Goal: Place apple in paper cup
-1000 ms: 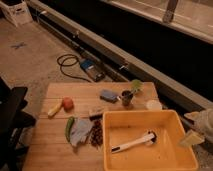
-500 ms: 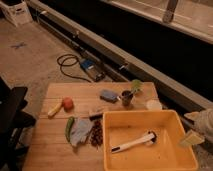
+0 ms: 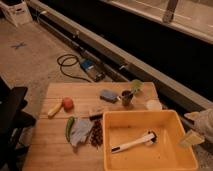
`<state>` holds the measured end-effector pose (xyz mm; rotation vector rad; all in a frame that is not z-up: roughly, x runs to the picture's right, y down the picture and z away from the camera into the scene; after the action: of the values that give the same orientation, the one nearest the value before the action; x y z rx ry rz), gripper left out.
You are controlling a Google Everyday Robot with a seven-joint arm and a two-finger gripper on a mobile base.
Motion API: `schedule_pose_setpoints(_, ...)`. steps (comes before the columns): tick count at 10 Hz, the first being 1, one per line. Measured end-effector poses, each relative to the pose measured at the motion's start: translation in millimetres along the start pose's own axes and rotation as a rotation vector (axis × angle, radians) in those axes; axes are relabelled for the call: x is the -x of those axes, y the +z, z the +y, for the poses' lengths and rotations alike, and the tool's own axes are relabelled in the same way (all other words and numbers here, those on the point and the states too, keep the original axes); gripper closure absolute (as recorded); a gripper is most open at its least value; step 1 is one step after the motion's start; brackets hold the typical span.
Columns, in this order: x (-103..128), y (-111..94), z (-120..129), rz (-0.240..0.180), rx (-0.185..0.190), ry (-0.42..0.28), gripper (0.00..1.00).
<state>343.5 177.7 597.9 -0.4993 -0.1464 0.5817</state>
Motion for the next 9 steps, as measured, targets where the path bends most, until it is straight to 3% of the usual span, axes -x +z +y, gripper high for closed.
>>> schedule_pose_setpoints(9, 4.9, -1.5, -1.4, 0.003, -0.010, -0.028, 0.20)
